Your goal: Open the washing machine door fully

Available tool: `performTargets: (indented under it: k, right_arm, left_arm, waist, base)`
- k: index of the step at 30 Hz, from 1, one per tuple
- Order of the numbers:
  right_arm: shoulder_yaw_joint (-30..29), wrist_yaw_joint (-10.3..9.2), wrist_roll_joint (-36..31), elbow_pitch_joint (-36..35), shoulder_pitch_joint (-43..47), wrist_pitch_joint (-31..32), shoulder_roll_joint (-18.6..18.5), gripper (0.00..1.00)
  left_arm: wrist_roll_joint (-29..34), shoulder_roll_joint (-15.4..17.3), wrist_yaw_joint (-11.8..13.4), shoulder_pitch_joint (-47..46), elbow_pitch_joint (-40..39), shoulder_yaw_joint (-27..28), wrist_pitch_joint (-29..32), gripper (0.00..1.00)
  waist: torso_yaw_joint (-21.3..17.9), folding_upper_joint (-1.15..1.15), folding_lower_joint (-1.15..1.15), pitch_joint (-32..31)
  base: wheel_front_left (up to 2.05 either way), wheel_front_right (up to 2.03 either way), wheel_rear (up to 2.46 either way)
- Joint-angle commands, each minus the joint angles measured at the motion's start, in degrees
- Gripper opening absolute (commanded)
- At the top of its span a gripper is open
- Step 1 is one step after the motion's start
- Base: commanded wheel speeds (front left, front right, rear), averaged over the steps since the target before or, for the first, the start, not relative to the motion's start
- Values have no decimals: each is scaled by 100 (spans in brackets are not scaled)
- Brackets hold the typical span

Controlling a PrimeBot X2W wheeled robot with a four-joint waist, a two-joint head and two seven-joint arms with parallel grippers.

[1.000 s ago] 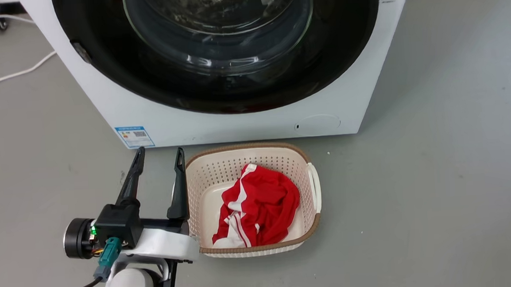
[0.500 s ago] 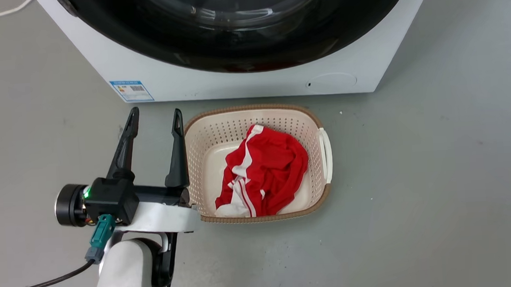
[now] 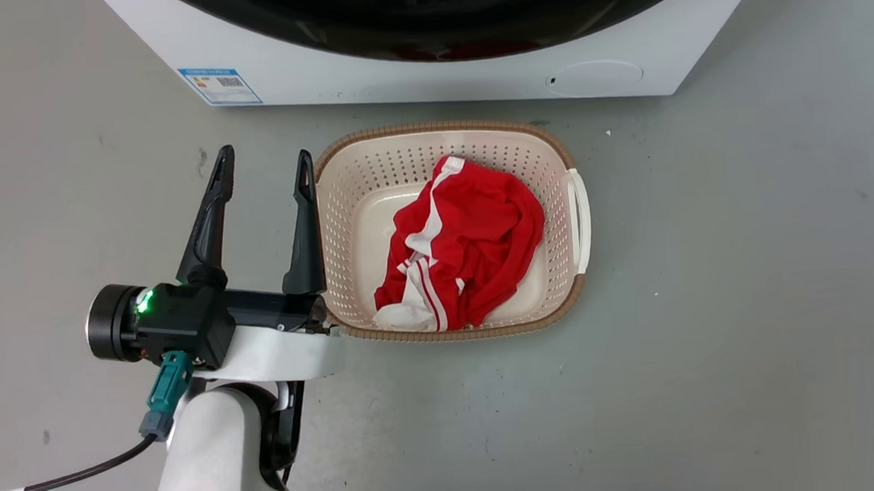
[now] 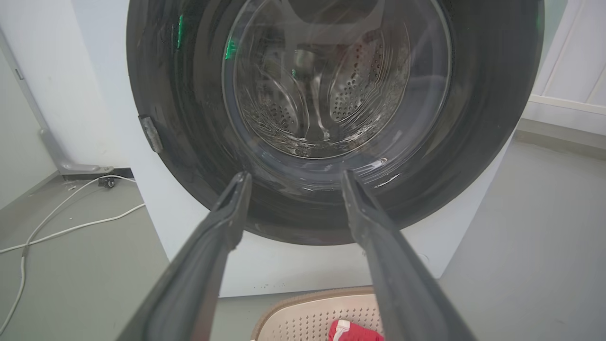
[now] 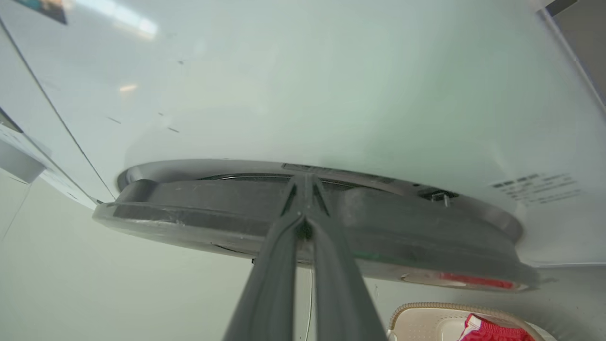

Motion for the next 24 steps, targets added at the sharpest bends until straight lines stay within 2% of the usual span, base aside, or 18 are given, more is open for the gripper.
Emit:
performTargets:
  k: [1,11,24]
  right_arm:
    - [38,-2,-38,47,-110,-41,45,0]
    - [138,-2,-130,179,-356,95,222,0]
    - [41,-2,208,-178,-44,1005,155,0]
  left_arm:
    - [43,-5,-7,-96,-32,-12,-15,100]
    - [48,-5,27,-186,-116,-58,-15,100]
    - [-23,-6,55,-238,-7,-133,-15,100]
  waist:
    - [25,0,-1,96]
    - [65,0,-1,364]
    - [66,0,-1,284]
  base:
    - [0,0,0]
    - [0,0,0]
    - [0,0,0]
